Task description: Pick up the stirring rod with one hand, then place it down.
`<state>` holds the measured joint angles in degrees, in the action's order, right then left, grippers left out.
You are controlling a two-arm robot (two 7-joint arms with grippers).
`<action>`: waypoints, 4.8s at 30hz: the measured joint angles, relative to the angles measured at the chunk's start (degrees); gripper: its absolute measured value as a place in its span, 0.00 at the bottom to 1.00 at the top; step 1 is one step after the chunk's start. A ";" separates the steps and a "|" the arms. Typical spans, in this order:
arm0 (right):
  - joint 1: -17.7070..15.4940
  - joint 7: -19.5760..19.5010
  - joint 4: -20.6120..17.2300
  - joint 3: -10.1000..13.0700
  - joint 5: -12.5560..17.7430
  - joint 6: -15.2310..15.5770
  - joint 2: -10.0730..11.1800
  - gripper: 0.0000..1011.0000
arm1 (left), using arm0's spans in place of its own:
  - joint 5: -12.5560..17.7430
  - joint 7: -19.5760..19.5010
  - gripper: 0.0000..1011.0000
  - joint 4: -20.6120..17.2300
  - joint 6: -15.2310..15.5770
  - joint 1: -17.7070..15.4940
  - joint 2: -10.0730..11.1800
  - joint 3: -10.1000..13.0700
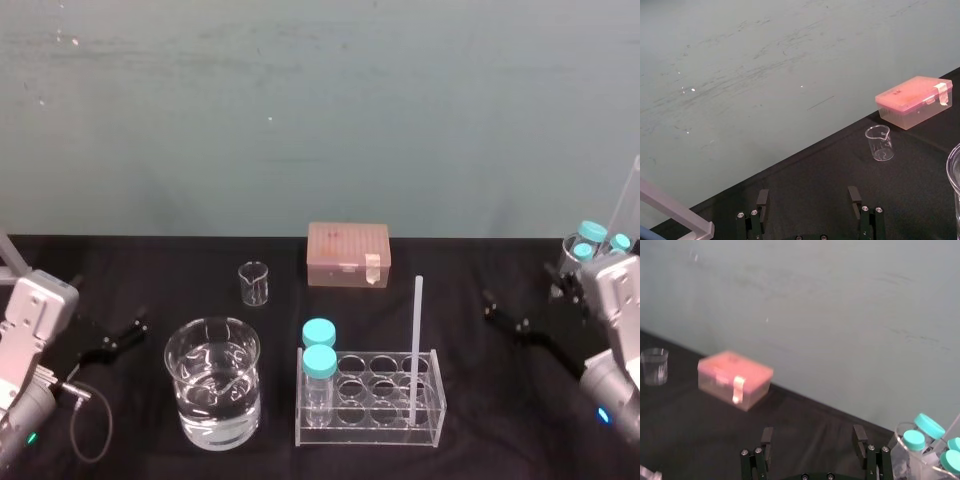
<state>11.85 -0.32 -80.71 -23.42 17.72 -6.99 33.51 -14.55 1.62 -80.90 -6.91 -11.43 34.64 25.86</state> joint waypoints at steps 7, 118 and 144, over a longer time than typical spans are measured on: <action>0.52 3.59 -3.59 5.25 8.83 4.01 -1.52 0.99 | 0.00 0.00 0.99 0.00 0.00 0.00 0.00 0.00; 10.96 40.32 -2.21 -6.75 24.63 15.06 6.63 0.76 | 0.00 0.00 0.99 0.00 0.00 0.00 0.00 0.00; 10.96 40.43 -2.24 -6.80 24.59 14.99 6.70 0.07 | 0.00 0.00 0.99 0.00 0.00 0.00 0.00 0.00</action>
<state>22.81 40.10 -82.95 -30.22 42.31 8.00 40.21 -14.55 1.62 -80.90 -6.91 -11.43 34.65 25.86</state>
